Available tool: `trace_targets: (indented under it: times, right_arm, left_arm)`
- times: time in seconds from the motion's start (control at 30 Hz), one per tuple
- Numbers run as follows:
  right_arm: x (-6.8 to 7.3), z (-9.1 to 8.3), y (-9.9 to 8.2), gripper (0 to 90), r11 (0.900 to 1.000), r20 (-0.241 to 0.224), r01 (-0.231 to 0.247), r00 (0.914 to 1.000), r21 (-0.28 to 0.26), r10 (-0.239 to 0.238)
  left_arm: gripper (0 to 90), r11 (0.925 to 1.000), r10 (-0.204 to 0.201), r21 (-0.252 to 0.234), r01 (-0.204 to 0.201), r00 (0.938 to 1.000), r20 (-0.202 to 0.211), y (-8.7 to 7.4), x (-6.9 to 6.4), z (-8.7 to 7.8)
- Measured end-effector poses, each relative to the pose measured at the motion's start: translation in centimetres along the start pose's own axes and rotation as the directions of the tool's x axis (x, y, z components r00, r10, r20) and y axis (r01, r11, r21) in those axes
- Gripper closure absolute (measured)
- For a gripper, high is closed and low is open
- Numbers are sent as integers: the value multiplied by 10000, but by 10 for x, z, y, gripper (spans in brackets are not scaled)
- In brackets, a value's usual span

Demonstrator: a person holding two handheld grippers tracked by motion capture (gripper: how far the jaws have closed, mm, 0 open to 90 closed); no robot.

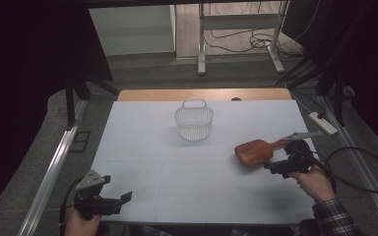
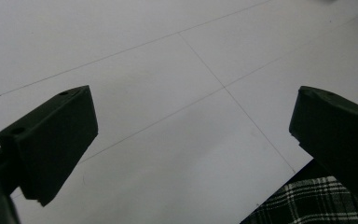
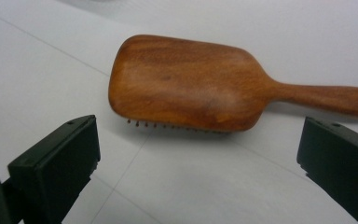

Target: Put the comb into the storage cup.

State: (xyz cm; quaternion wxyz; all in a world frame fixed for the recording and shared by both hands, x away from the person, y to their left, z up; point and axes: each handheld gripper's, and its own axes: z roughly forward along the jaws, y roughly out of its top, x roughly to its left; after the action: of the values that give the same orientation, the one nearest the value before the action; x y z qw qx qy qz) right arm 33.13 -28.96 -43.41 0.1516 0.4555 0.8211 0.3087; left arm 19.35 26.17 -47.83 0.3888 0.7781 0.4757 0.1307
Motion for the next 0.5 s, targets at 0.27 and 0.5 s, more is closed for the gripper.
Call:
trace_targets:
  times: [0.27, 0.5]
  right_arm:
    - [0, 8, 12, 0, 9998, 101, -40, 9999, 212, 38]
    - [-5, 14, 18, 0, 9991, 85, -112, 9999, 397, 109]
  left_arm:
    - [9, 10000, -10, -3, 10, 10000, 25, 0, 0, 0]
    - [9, 10000, -11, -1, 11, 10000, 55, 0, 1, 0]
